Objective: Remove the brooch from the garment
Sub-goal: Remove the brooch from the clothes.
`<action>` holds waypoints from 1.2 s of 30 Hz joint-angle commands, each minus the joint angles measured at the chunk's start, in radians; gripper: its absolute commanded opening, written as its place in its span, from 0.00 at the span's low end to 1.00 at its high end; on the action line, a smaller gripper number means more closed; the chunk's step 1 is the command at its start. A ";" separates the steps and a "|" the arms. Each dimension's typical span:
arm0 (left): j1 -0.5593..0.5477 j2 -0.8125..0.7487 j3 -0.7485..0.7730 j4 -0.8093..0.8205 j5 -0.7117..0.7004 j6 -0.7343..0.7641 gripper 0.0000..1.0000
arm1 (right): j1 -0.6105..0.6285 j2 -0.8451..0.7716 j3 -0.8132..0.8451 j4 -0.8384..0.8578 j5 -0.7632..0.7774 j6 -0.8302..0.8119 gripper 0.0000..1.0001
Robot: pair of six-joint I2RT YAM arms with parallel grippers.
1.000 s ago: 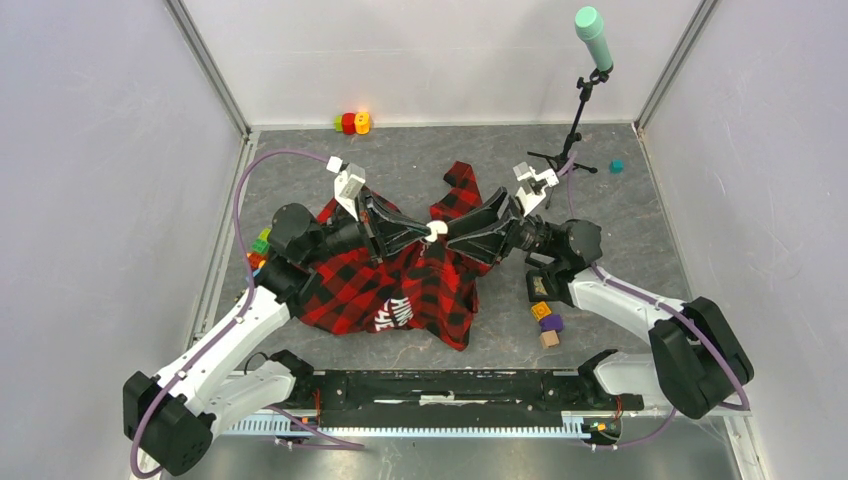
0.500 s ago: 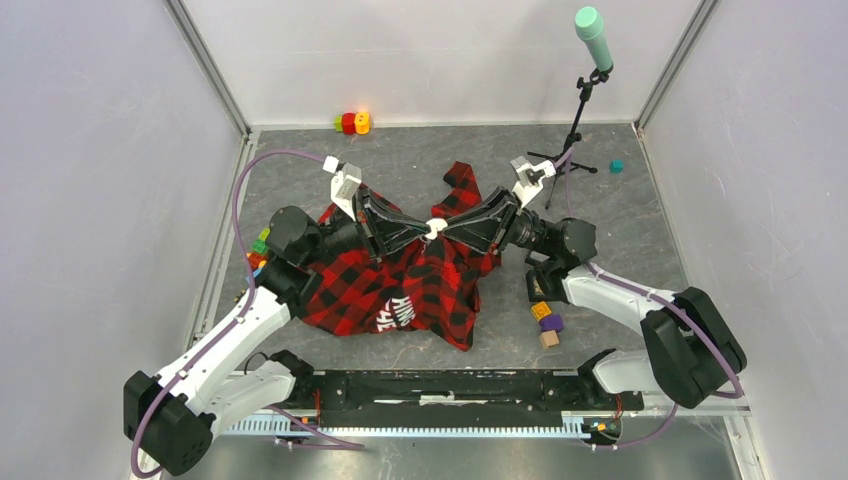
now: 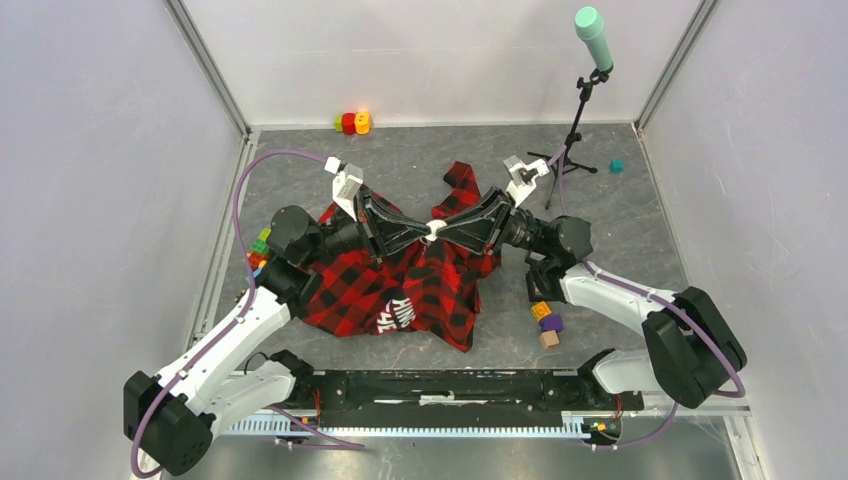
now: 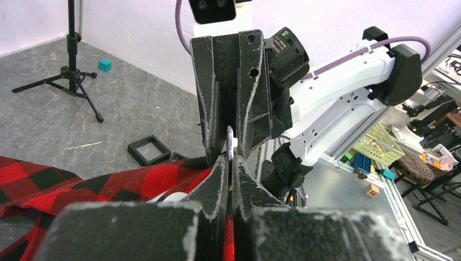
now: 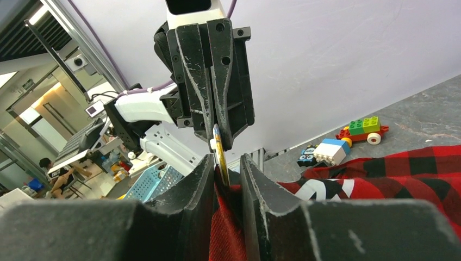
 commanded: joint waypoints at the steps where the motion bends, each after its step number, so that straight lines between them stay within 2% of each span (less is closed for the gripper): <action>1: -0.004 -0.023 0.017 0.038 0.002 0.011 0.02 | 0.009 0.001 0.045 -0.022 0.014 -0.029 0.27; 5: -0.003 -0.022 0.023 0.023 0.003 0.018 0.02 | 0.009 0.005 0.046 -0.040 0.015 -0.035 0.18; 15: -0.004 -0.020 0.035 0.004 0.013 0.029 0.02 | 0.010 0.007 0.079 -0.200 0.014 -0.095 0.07; 25: -0.004 -0.018 0.054 -0.058 0.014 0.060 0.02 | 0.018 0.029 0.117 -0.301 -0.029 -0.146 0.04; 29: -0.004 -0.001 0.076 -0.095 0.033 0.070 0.02 | 0.029 0.028 0.163 -0.454 -0.037 -0.236 0.06; 31: -0.003 0.000 0.082 -0.124 0.007 0.080 0.02 | 0.030 0.025 0.160 -0.429 -0.058 -0.240 0.11; 36: -0.002 -0.014 0.108 -0.279 -0.139 0.135 0.02 | 0.027 -0.014 0.127 -0.389 -0.076 -0.273 0.37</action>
